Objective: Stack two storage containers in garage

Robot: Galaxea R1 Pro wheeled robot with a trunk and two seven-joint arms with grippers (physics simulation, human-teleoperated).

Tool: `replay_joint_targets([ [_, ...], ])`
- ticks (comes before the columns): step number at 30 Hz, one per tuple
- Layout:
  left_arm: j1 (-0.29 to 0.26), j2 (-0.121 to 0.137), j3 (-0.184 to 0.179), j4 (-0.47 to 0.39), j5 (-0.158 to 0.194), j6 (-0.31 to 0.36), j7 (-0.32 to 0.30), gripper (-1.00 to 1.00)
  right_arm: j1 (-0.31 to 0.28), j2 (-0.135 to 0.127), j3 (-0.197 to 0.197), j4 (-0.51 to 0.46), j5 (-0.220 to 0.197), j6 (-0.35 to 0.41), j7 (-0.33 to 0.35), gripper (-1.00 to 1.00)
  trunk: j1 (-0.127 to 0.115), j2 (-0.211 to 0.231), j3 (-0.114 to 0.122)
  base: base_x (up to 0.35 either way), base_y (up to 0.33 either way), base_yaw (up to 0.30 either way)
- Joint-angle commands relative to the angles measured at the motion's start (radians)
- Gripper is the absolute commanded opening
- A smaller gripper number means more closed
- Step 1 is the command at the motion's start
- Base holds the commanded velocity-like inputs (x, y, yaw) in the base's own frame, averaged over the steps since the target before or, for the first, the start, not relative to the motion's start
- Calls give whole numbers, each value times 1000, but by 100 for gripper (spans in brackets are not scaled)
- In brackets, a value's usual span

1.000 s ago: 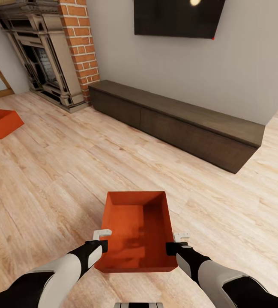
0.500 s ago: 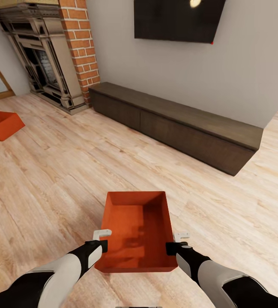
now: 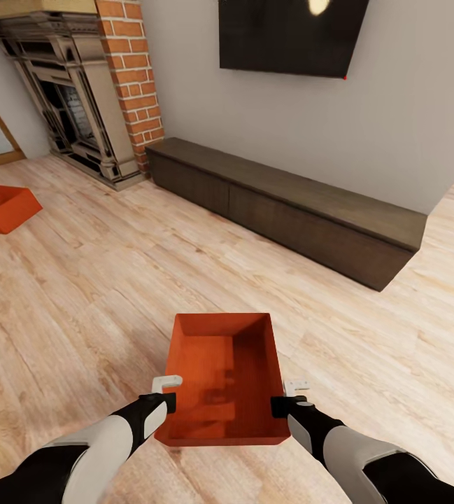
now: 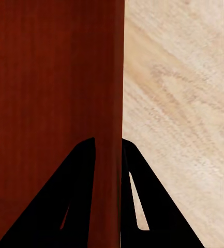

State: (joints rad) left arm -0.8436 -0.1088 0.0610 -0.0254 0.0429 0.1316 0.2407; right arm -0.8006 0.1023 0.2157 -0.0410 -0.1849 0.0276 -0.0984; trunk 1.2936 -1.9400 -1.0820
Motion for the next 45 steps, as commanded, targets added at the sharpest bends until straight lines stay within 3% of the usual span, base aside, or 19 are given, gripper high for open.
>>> replay_joint_targets([
  [1, 0, 6, -4, -4, -7, 6, 12, -100, 0, -1, 18, 1, -10, 2, -8, -100, -4, 7, 3, 0, 0, 0],
  [45, 0, 6, -3, -4, -7, 5, 12, -100, 0, -2, 18, 1, -10, -9, -9, -100, -173, 315, 141, 0, 0, 0],
])
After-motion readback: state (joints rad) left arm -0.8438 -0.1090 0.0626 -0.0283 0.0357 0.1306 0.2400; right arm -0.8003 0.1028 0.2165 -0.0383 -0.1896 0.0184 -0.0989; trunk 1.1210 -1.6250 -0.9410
